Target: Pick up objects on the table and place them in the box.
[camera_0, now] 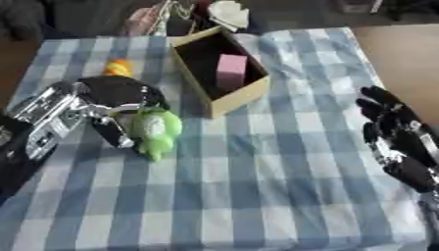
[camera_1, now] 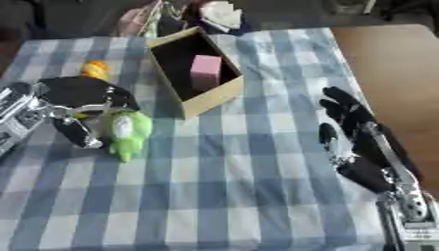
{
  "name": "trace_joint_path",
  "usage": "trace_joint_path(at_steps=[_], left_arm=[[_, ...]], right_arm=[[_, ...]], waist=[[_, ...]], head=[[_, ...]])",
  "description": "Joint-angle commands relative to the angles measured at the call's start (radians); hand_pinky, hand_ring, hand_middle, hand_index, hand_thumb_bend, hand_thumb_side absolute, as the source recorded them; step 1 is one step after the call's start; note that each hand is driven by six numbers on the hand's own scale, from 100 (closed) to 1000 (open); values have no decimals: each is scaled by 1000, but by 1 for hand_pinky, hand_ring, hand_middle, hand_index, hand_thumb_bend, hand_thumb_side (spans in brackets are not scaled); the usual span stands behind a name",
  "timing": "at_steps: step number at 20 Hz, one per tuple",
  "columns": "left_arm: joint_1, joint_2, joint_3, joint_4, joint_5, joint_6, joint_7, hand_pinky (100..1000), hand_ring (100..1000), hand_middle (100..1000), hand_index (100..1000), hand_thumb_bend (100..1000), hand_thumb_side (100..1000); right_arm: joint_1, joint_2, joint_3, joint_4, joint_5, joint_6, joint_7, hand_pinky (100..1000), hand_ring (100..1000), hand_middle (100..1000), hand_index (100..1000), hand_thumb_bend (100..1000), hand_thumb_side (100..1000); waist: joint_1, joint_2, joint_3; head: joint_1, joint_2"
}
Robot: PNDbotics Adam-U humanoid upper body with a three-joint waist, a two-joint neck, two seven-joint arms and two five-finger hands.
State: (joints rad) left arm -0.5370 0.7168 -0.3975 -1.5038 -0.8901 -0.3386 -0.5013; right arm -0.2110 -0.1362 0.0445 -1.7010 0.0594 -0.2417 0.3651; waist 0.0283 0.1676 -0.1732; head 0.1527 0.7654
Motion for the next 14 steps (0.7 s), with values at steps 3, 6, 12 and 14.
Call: trace_joint_path(at_steps=[3, 6, 12, 14], left_arm=[[-18, -8, -1, 18, -9, -20, 30, 762, 748, 780, 882, 417, 178], [-17, -13, -2, 22, -10, -31, 79, 699, 620, 650, 796, 376, 164], [-20, 34, 15, -32, -1, -27, 173, 640, 492, 496, 687, 337, 149], [-25, 69, 28, -78, 11, -22, 175, 644, 491, 493, 683, 347, 147]], right_arm=[[-10, -5, 2, -13, -8, -2, 4, 1000, 966, 969, 1000, 100, 419], [-10, -5, 1, -13, -8, -2, 3, 1000, 966, 969, 1000, 100, 418], [-10, -6, 0, -12, -7, -2, 2, 1000, 966, 969, 1000, 100, 418], [-10, -7, 0, -12, -6, -3, 2, 1000, 966, 969, 1000, 100, 416]], waist=[[7, -19, -3], [6, -18, -4], [5, -19, -3], [6, -20, -4]], head=[[2, 5], [2, 5], [-2, 5], [-2, 5]])
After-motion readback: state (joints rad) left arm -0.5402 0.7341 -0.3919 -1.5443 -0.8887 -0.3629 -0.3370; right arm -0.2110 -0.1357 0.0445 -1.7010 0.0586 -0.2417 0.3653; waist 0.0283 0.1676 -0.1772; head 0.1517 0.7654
